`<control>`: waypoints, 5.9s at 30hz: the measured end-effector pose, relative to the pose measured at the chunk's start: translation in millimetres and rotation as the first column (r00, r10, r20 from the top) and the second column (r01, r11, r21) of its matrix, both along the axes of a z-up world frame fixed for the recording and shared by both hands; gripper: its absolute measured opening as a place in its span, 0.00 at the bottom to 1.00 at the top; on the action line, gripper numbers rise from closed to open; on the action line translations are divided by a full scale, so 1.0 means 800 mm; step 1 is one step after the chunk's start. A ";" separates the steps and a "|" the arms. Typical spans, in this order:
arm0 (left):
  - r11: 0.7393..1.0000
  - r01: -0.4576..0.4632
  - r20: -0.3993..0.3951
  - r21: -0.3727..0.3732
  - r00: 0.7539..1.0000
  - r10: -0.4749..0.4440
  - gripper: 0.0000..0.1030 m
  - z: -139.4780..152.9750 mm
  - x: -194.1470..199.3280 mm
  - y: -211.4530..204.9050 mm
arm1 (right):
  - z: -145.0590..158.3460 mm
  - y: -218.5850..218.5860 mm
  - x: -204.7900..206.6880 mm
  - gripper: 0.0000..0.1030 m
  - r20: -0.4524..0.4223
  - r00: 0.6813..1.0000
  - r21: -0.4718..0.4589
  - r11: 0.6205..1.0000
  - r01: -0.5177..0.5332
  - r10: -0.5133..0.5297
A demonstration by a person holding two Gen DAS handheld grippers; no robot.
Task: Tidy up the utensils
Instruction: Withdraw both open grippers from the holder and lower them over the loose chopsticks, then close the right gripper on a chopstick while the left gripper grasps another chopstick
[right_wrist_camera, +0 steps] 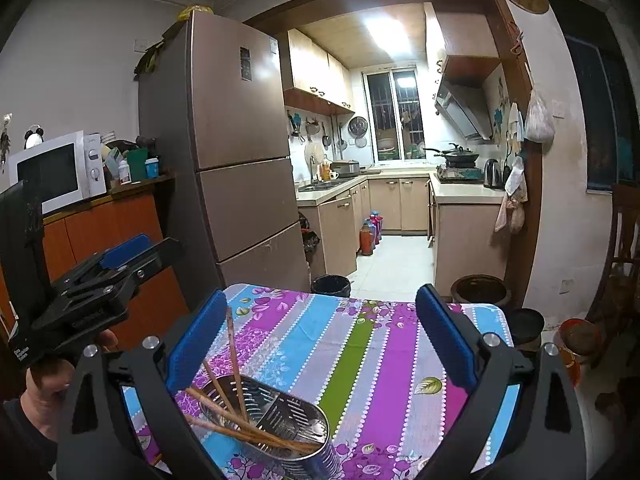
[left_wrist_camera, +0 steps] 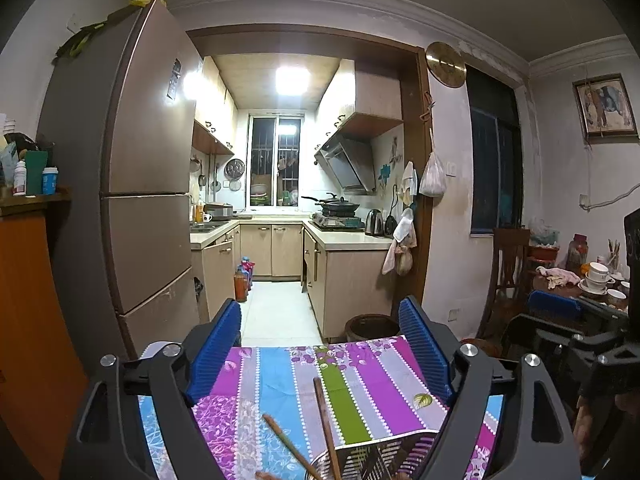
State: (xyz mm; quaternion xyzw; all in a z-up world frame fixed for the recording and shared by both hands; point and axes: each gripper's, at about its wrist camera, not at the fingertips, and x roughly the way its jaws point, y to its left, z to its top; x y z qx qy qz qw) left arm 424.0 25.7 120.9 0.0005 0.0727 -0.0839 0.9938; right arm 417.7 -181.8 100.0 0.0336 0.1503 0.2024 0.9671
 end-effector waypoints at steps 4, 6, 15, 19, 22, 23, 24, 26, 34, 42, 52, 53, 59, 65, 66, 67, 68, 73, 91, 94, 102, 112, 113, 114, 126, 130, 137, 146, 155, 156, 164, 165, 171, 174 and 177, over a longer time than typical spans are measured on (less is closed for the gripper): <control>1.000 -0.002 0.024 0.015 1.000 0.001 0.86 -0.001 -0.035 0.011 | 0.007 0.001 -0.026 0.93 0.042 0.999 -0.017 1.000 0.007 -0.006; 1.000 -0.003 0.033 0.020 0.999 0.002 0.87 -0.001 -0.053 0.017 | 0.009 0.002 -0.044 0.93 0.067 0.998 -0.028 1.000 0.010 -0.008; 0.998 -0.027 0.082 0.049 0.996 0.023 0.95 -0.010 -0.152 0.044 | 0.017 0.011 -0.125 0.94 0.163 0.987 -0.057 0.998 0.010 -0.001; 0.997 -0.023 0.091 0.070 0.996 0.016 0.95 -0.020 -0.192 0.048 | 0.016 0.020 -0.158 0.94 0.195 0.981 -0.079 0.997 0.010 0.006; 0.997 -0.016 0.100 0.077 0.995 0.008 0.95 -0.028 -0.219 0.049 | 0.012 0.024 -0.181 0.94 0.209 0.978 -0.089 0.996 0.006 0.013; 0.997 -0.010 0.102 0.082 0.995 0.002 0.95 -0.032 -0.227 0.049 | 0.010 0.025 -0.190 0.94 0.214 0.977 -0.091 0.996 0.004 0.015; 0.996 -0.004 0.102 0.087 0.995 -0.005 0.95 -0.036 -0.235 0.048 | 0.009 0.025 -0.196 0.94 0.218 0.976 -0.092 0.996 0.002 0.018; 0.995 0.008 0.102 0.097 0.995 -0.018 0.95 -0.041 -0.249 0.046 | 0.008 0.027 -0.210 0.94 0.224 0.974 -0.088 0.996 -0.006 0.026; 0.994 0.059 0.069 0.089 0.995 -0.066 0.95 -0.089 -0.311 0.048 | -0.008 0.025 -0.269 0.94 0.249 0.968 -0.084 0.996 -0.020 0.040; 0.990 0.080 -0.002 0.118 0.997 -0.080 0.95 -0.155 -0.357 0.059 | -0.035 0.020 -0.315 0.94 0.249 0.968 -0.080 0.997 -0.017 0.036; 0.990 0.123 -0.152 0.070 0.982 -0.112 0.94 -0.264 -0.407 0.085 | -0.119 0.012 -0.369 0.94 0.160 0.987 -0.063 0.998 0.019 -0.009; 0.988 0.129 -0.165 0.078 0.980 -0.115 0.93 -0.275 -0.411 0.084 | -0.128 0.011 -0.372 0.94 0.146 0.989 -0.060 0.998 0.022 -0.013; 0.975 0.206 -0.270 0.088 0.947 -0.176 0.61 -0.331 -0.418 0.074 | -0.212 0.011 -0.380 0.73 0.005 0.998 -0.084 0.995 0.056 -0.056; 0.972 0.213 -0.284 0.098 0.942 -0.177 0.45 -0.353 -0.421 0.066 | -0.272 0.014 -0.377 0.45 -0.122 0.990 -0.118 0.991 0.057 -0.072; 0.973 0.210 -0.283 0.095 0.943 -0.176 0.45 -0.355 -0.421 0.066 | -0.280 0.015 -0.376 0.43 -0.137 0.988 -0.119 0.991 0.060 -0.076; 0.974 0.203 -0.279 0.099 0.945 -0.169 0.45 -0.358 -0.421 0.066 | -0.285 0.015 -0.375 0.39 -0.145 0.986 -0.122 0.990 0.063 -0.081; 0.974 0.200 -0.279 0.102 0.946 -0.165 0.45 -0.359 -0.421 0.065 | -0.293 0.016 -0.373 0.36 -0.162 0.983 -0.124 0.990 0.066 -0.086; 0.974 0.201 -0.281 0.101 0.945 -0.166 0.38 -0.367 -0.419 0.063 | -0.318 0.018 -0.362 0.24 -0.209 0.972 -0.135 0.988 0.077 -0.105; 0.980 0.176 -0.221 0.094 0.963 -0.152 0.30 -0.375 -0.412 0.059 | -0.328 0.025 -0.352 0.18 -0.143 0.976 -0.140 0.980 0.144 -0.164; 0.981 0.170 -0.213 0.095 0.966 -0.147 0.30 -0.376 -0.413 0.058 | -0.329 0.026 -0.352 0.18 -0.134 0.977 -0.143 0.978 0.149 -0.168; 0.983 0.168 -0.182 0.075 0.971 -0.152 0.30 -0.381 -0.418 0.063 | -0.333 0.027 -0.355 0.17 -0.097 0.978 -0.151 0.974 0.167 -0.183; 0.985 0.142 -0.174 0.099 0.977 -0.124 0.14 -0.382 -0.427 0.057 | -0.334 0.029 -0.357 0.09 -0.101 0.977 -0.128 0.976 0.176 -0.189; 0.985 0.141 -0.177 0.097 0.977 -0.122 0.13 -0.381 -0.427 0.057 | -0.334 0.028 -0.356 0.08 -0.101 0.977 -0.127 0.976 0.175 -0.188; 0.986 0.137 -0.179 0.098 0.977 -0.118 0.09 -0.381 -0.426 0.057 | -0.333 0.029 -0.356 0.07 -0.102 0.977 -0.126 0.977 0.173 -0.187; 0.984 0.137 -0.096 0.110 0.987 -0.126 0.08 -0.319 -0.444 0.052 | -0.290 0.018 -0.378 0.06 -0.055 0.983 -0.112 0.979 0.170 -0.177; 0.984 0.140 -0.039 0.112 0.990 -0.136 0.07 -0.283 -0.449 0.050 | -0.255 0.013 -0.391 0.05 0.004 0.986 -0.109 0.980 0.167 -0.168; 0.983 0.137 0.057 0.120 0.988 -0.144 0.07 -0.221 -0.435 0.044 | -0.186 0.007 -0.394 0.05 0.122 0.983 -0.118 0.981 0.155 -0.140; 0.982 0.158 -0.097 0.100 0.984 -0.148 0.16 -0.281 -0.419 0.072 | -0.180 0.007 -0.394 0.05 0.117 0.988 -0.144 0.982 0.120 -0.103; 0.975 0.163 -0.238 0.154 0.963 -0.123 0.21 -0.363 -0.419 0.095 | -0.259 0.005 -0.400 0.05 -0.053 0.992 -0.142 0.984 0.107 -0.115; 0.972 0.168 -0.236 0.162 0.963 -0.127 0.21 -0.366 -0.420 0.094 | -0.265 0.005 -0.399 0.05 -0.066 0.991 -0.142 0.984 0.109 -0.119; 0.973 0.179 -0.225 0.142 0.963 -0.145 0.14 -0.376 -0.423 0.089 | -0.284 0.006 -0.394 0.05 -0.100 0.987 -0.149 0.983 0.108 -0.124; 0.972 0.180 -0.218 0.150 0.965 -0.145 0.13 -0.376 -0.424 0.085 | -0.287 0.007 -0.394 0.05 -0.101 0.987 -0.149 0.983 0.108 -0.124; 0.975 0.165 -0.189 0.148 0.973 -0.135 0.13 -0.378 -0.429 0.085 | -0.312 0.009 -0.389 0.05 -0.121 0.985 -0.154 0.983 0.102 -0.121; 0.977 0.152 -0.184 0.152 0.975 -0.124 0.13 -0.379 -0.437 0.088 | -0.322 0.011 -0.388 0.05 -0.130 0.984 -0.162 0.982 0.099 -0.120; 0.978 0.147 -0.183 0.146 0.976 -0.120 0.13 -0.378 -0.441 0.091 | -0.325 0.011 -0.387 0.05 -0.125 0.984 -0.164 0.981 0.103 -0.125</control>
